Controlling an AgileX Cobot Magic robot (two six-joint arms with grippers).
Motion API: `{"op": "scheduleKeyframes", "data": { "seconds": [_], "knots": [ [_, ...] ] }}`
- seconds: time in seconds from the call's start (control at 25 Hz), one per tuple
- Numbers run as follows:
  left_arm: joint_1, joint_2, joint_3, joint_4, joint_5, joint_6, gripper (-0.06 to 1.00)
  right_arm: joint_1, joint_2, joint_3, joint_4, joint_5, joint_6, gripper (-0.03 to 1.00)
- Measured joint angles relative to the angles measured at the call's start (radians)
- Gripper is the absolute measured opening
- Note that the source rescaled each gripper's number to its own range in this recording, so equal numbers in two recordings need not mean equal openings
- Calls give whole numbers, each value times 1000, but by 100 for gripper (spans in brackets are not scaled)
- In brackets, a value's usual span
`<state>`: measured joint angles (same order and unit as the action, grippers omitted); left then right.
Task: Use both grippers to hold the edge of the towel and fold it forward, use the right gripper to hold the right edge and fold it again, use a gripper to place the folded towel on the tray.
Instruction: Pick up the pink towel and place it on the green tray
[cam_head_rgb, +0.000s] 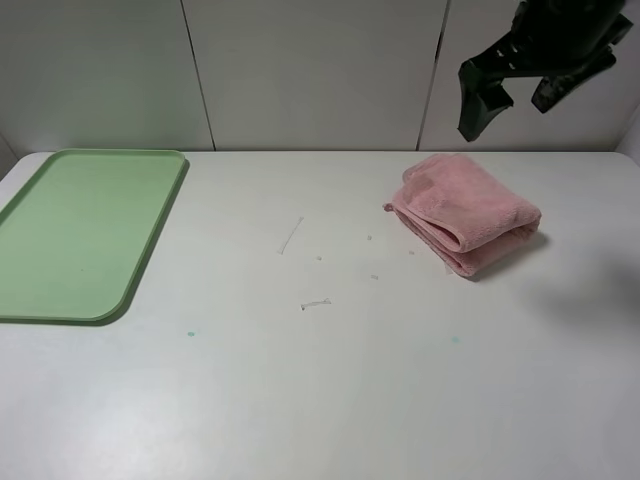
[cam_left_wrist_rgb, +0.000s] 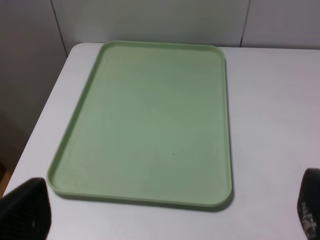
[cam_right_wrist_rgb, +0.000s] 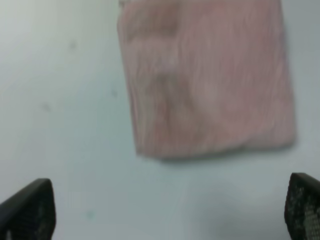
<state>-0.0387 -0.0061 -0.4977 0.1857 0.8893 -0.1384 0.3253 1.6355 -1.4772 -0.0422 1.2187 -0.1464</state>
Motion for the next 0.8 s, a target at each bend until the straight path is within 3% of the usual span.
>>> {"op": "scheduleKeyframes", "data": {
  "seconds": [0.32,0.8],
  "knots": [
    [0,0,0,0,0,0,99,0,-241,271,1,0,33,100],
    [0,0,0,0,0,0,99,0,-634,551,1,1,59,100]
  ]
}}
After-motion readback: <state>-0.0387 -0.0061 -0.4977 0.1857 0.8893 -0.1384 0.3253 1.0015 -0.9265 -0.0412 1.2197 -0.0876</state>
